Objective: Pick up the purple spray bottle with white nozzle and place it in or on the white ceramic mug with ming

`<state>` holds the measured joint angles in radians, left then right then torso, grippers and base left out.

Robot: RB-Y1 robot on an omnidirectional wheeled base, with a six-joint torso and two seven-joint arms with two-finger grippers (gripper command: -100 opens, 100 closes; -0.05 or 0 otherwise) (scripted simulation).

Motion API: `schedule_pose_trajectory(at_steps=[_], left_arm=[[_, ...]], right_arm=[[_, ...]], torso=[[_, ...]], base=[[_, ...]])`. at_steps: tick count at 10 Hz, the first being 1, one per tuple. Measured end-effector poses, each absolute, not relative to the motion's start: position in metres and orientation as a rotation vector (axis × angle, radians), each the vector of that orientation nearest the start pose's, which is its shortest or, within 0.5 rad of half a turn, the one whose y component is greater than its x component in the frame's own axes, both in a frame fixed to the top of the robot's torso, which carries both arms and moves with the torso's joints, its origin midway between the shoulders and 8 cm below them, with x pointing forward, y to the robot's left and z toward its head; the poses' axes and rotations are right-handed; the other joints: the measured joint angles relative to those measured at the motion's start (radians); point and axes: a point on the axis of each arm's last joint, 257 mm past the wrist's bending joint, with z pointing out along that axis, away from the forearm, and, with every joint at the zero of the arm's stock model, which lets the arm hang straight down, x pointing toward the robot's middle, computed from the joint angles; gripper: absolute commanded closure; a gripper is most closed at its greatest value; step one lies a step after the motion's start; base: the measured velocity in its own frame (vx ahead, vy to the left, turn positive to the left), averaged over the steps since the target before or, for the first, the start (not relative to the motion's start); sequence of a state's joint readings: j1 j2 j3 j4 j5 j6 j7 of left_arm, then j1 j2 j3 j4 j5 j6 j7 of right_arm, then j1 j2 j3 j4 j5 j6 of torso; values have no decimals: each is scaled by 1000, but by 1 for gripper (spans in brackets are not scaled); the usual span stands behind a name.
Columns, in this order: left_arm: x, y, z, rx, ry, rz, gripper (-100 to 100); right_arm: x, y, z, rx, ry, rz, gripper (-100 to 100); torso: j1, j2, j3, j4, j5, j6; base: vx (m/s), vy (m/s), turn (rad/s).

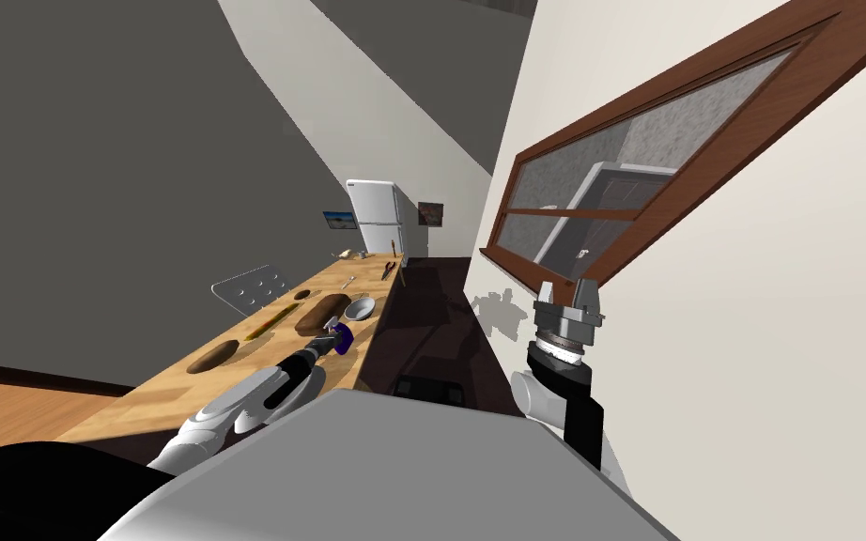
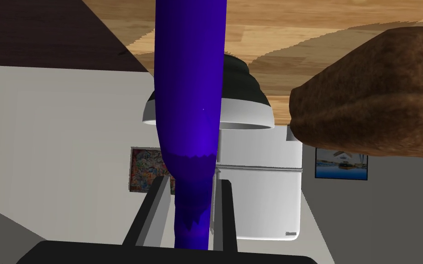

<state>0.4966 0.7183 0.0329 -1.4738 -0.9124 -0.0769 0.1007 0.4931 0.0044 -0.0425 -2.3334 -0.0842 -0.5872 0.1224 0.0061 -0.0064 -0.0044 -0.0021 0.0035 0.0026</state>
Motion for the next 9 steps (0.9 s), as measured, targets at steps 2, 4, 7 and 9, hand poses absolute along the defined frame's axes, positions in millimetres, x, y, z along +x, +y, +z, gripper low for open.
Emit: schedule_pose_trajectory(at_steps=[2,4,7,9], left_arm=[[322,523,-383,-201,2083,125,0],[320,520,-384,-202,2083,118,100],[311,508,-383,-184,2087,102,100],[308,502,-382,-174,2088,94,100]], right_arm=[[312,-297,66,548,480,1228,0],[312,-297,66,548,480,1227,0],[312,-297,66,548,480,1227,0],[312,-297,66,548,480,1227,0]], torso=[[0,0,0,0,0,0],[1,-1,0,0,0,-1],[2,-2,-1,0,1,-1],[2,-2,-1,0,0,-1]], base=[[0,0,0],[44,15,115],[41,17,42],[33,22,53]])
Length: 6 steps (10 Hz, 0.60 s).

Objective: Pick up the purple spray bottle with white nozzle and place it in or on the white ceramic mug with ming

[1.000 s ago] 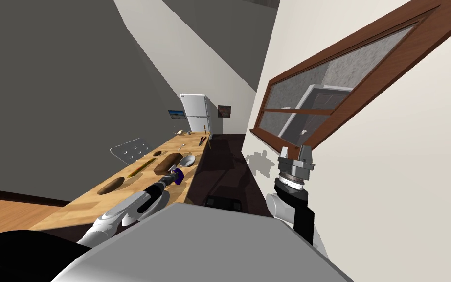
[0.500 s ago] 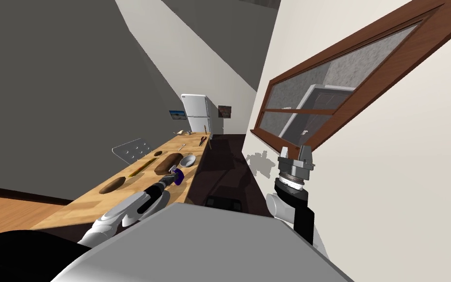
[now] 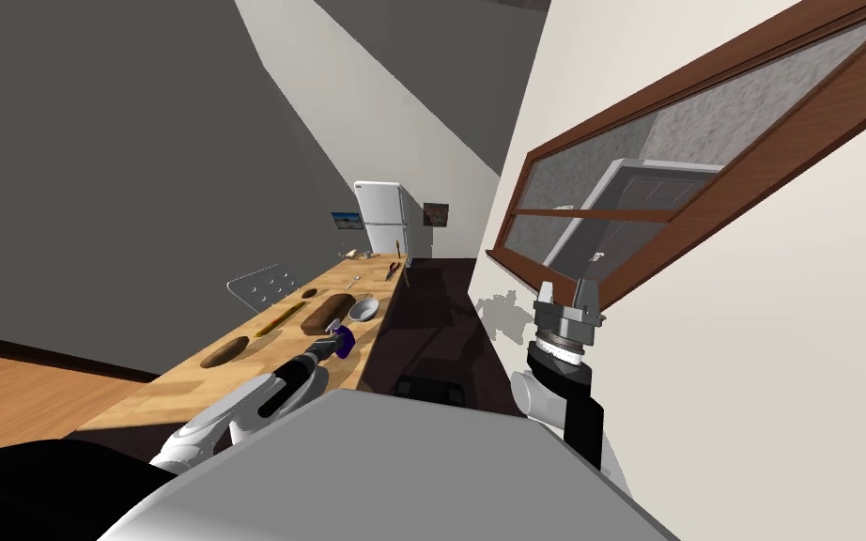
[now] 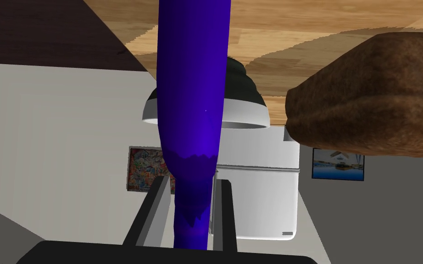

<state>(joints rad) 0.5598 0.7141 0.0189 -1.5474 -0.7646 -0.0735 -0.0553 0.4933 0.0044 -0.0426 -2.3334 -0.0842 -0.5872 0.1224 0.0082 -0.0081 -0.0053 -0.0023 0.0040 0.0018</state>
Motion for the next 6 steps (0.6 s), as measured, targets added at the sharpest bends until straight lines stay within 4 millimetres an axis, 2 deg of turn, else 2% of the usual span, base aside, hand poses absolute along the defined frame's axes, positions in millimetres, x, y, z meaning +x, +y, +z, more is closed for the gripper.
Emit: schedule_pose_trajectory(at_steps=[6], left_arm=[[297,482,-380,-141,2092,73,100]], right_arm=[[312,-297,66,548,480,1227,0]], torso=[[-1,0,0,0,-1,0]], base=[[35,14,54]])
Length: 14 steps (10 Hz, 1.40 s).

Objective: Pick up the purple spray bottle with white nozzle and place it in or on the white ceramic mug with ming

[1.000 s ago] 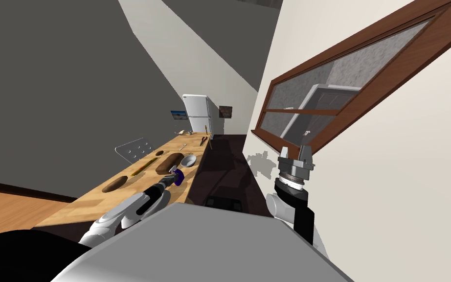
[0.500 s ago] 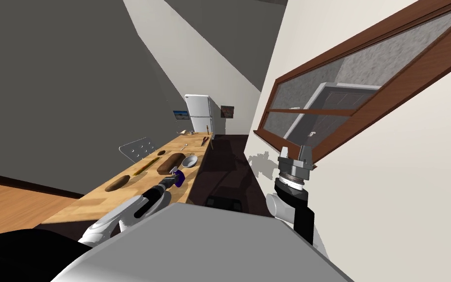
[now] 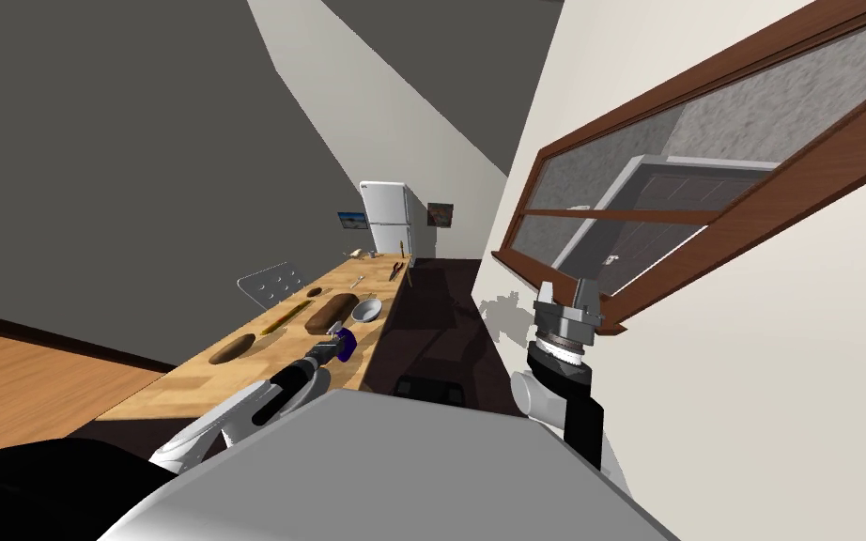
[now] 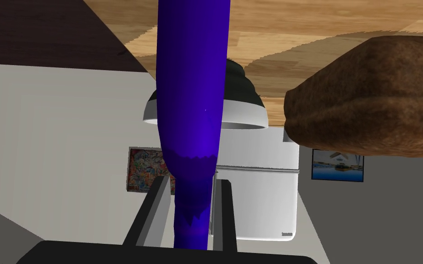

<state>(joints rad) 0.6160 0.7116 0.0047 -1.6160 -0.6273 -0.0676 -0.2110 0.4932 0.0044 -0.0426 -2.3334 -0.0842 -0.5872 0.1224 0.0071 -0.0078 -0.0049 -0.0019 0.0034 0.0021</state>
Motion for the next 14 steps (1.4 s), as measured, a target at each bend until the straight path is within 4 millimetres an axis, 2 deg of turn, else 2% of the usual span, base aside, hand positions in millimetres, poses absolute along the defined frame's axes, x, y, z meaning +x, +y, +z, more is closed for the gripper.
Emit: schedule_pose_trajectory(at_steps=[7,8,9,14], left_arm=[[282,460,-377,-106,2097,52,100],[282,460,-377,-102,2097,54,0],[282,460,-377,-103,2097,54,100],[291,502,-351,-182,2057,155,100]], right_arm=[[312,-297,66,548,480,1228,0],[312,-297,66,548,480,1228,0],[312,-297,66,548,480,1228,0],[312,-297,66,548,480,1228,0]], torso=[[0,0,0,0,0,0],[-1,1,1,0,-1,1],[-1,2,1,1,-1,1],[-7,16,10,4,-3,-1]], base=[[31,13,46],[0,0,0],[-92,-43,-167],[-169,-59,-153]])
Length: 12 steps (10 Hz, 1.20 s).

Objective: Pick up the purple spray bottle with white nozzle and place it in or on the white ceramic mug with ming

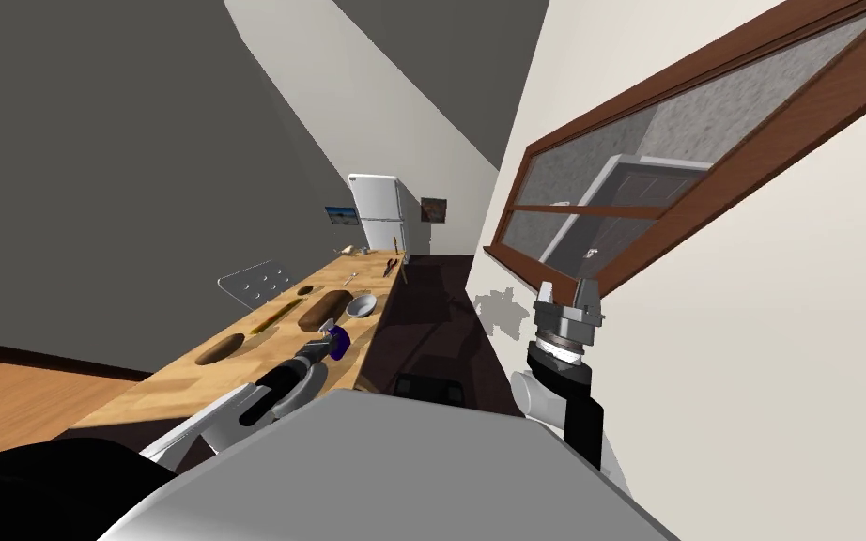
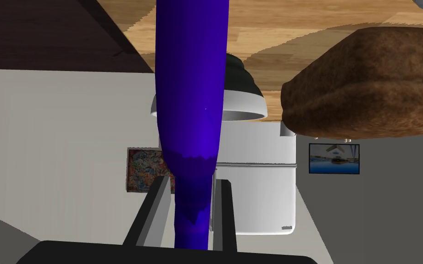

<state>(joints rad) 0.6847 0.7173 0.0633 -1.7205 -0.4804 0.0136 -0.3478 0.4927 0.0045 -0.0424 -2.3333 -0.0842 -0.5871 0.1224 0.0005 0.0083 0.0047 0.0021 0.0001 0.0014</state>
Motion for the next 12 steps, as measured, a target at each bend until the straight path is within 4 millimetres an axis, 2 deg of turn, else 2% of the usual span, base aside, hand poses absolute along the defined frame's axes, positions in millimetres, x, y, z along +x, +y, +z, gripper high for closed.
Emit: schedule_pose_trajectory(at_steps=[4,9,12], left_arm=[[297,532,-322,-238,2015,231,100],[305,569,-275,-294,1939,315,100],[316,578,-242,-305,1891,338,100]], right_arm=[[312,-297,66,548,480,1228,0],[312,-297,66,548,480,1228,0],[312,-297,66,548,480,1228,0]], torso=[[2,1,1,1,0,1],[0,3,2,1,-1,-1],[0,3,2,2,0,-1]], base=[[-172,-22,-166],[-175,-67,-140],[-167,-48,-58]])
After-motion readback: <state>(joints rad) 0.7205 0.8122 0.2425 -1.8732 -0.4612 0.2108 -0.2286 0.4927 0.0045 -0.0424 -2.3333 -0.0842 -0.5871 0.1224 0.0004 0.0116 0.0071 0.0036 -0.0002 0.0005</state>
